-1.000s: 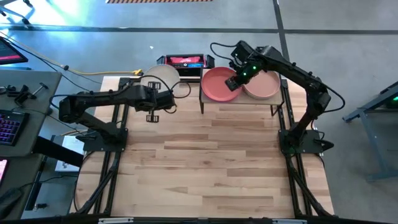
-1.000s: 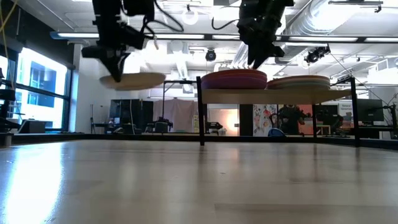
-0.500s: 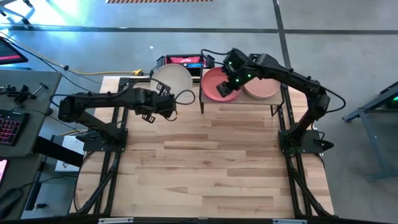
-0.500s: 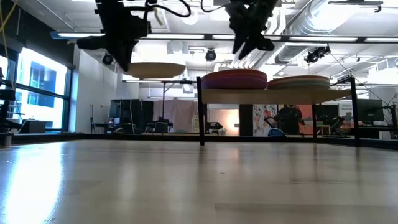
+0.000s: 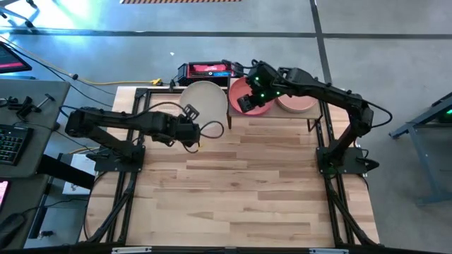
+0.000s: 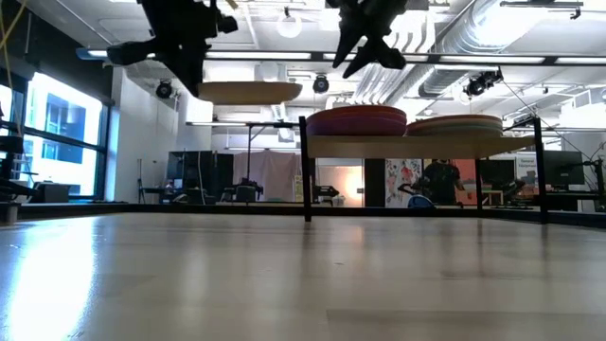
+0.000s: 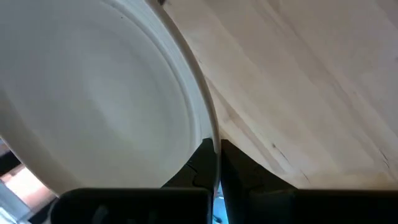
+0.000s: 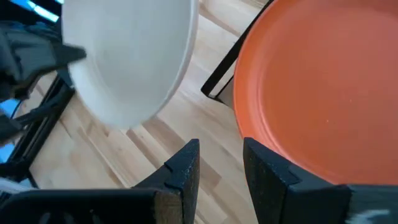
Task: Place and stack plates onto a shelf
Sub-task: Stack the white plate on top of the orange stacked plates on the shelf
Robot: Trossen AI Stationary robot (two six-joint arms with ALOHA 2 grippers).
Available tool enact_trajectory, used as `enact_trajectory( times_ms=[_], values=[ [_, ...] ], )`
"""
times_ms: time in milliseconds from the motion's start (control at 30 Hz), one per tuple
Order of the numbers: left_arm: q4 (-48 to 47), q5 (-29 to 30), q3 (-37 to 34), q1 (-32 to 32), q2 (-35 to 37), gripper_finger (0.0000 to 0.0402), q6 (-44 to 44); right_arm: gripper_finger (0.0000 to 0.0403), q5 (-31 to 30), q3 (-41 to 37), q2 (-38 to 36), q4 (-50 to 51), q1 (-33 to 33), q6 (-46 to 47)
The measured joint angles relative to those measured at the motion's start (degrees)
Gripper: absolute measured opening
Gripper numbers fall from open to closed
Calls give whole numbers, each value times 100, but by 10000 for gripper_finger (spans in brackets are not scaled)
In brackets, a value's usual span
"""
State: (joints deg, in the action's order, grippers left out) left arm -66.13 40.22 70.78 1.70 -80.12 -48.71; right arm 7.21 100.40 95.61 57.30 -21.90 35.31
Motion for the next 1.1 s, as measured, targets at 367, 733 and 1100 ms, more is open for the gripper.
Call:
enact_trajectory(
  times_ms=[367, 733, 1100],
  values=[
    [6, 258, 0, 615, 0, 0, -108, 103, -549, 0, 0, -180, 561, 738],
    [326, 709, 0, 1102, -1, 0, -541, 103, -1125, 2, 0, -423, 1044, 1171],
    [354, 1005, -2, 1345, -2, 0, -407, 103, -1299, 7, 74, -519, 1142, 1397]
  ],
)
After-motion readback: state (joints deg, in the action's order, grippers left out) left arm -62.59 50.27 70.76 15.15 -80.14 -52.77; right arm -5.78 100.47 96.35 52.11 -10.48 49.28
